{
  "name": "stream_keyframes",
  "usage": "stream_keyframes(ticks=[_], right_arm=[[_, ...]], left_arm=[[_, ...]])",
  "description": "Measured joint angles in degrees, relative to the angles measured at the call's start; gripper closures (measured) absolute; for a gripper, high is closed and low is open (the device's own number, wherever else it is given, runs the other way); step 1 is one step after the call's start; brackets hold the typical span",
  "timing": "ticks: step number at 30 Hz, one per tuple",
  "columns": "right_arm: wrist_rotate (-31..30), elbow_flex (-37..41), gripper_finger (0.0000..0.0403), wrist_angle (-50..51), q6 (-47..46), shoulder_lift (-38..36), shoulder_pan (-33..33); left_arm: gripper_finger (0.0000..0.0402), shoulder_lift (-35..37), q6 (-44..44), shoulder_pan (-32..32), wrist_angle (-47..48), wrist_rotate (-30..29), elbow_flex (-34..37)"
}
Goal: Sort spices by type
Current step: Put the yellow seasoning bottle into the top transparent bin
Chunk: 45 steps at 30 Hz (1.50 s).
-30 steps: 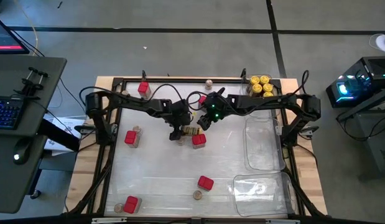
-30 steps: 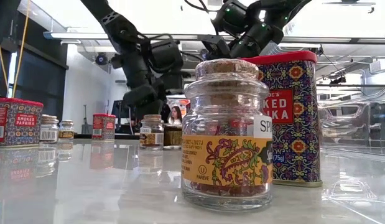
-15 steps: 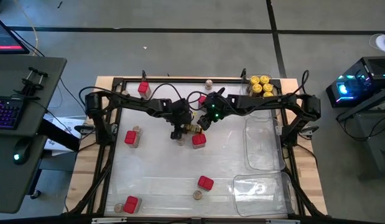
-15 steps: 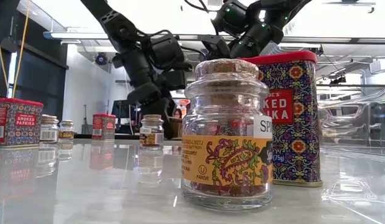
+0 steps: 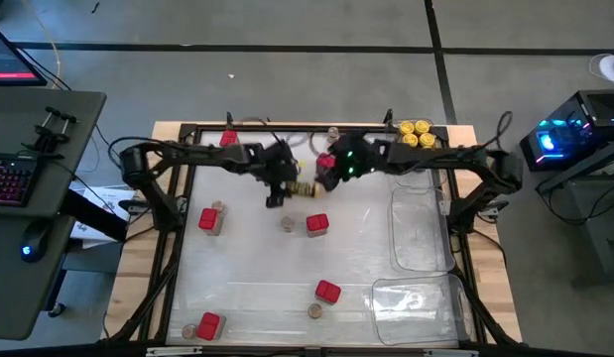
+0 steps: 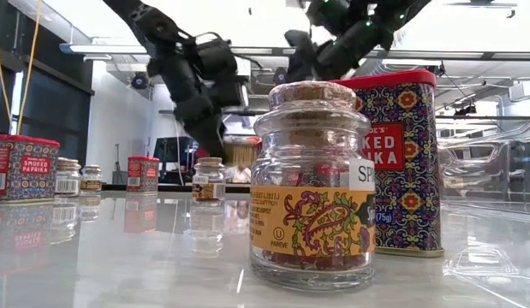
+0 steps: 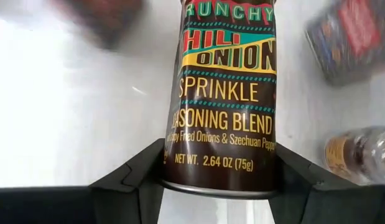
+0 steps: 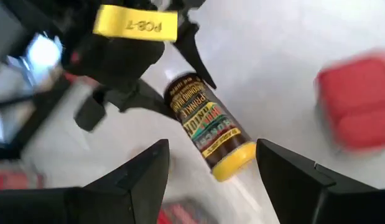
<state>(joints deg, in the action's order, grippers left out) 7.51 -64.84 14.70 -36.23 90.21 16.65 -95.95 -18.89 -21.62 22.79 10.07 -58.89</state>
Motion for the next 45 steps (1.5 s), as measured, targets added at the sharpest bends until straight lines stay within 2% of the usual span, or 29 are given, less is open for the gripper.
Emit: stream_keyframes(ticks=[6, 8, 11, 16, 18, 20, 27, 45], right_arm=[[1.18, -0.02, 0.0166, -3.21, -12.27, -4.55, 5.02], [3.02, -0.02, 0.0166, -4.39, -16.86, -4.61, 6.31], [4.52, -0.02, 0.0166, -6.79, -20.89, -4.79, 7.46], [5.81, -0.02, 0.0166, -13.75, -22.0, -4.57, 7.85], [9.02, -0.02, 0.0166, -18.4, -22.42, -4.55, 7.87], [9.72, -0.02, 0.0166, -20.44, -22.44, -4.65, 7.53], [9.63, -0.02, 0.0166, -18.72, -21.25, -4.7, 6.93], [9.21, -0.02, 0.0166, -19.98, -17.79, -4.55, 8.47]], left_arm=[[0.0209, 9.02, 5.14, -6.38, -4.51, 4.02, 0.02], [0.0209, 12.22, 6.85, -7.26, -7.16, 6.11, 0.0], [0.0209, 15.93, 7.77, -7.47, -7.49, 5.58, 0.04], [0.0209, 19.44, 4.6, -7.15, -4.32, 1.04, -0.04], [0.0209, 19.67, 4.21, -7.09, -3.26, 0.83, -0.02], [0.0209, 19.7, 4.23, -6.9, -3.96, 0.78, -0.02], [0.0209, 19.87, 4.71, -5.21, -7.41, -0.39, 0.04], [0.0209, 22.87, 3.61, -3.59, -6.98, -4.98, -0.04]])
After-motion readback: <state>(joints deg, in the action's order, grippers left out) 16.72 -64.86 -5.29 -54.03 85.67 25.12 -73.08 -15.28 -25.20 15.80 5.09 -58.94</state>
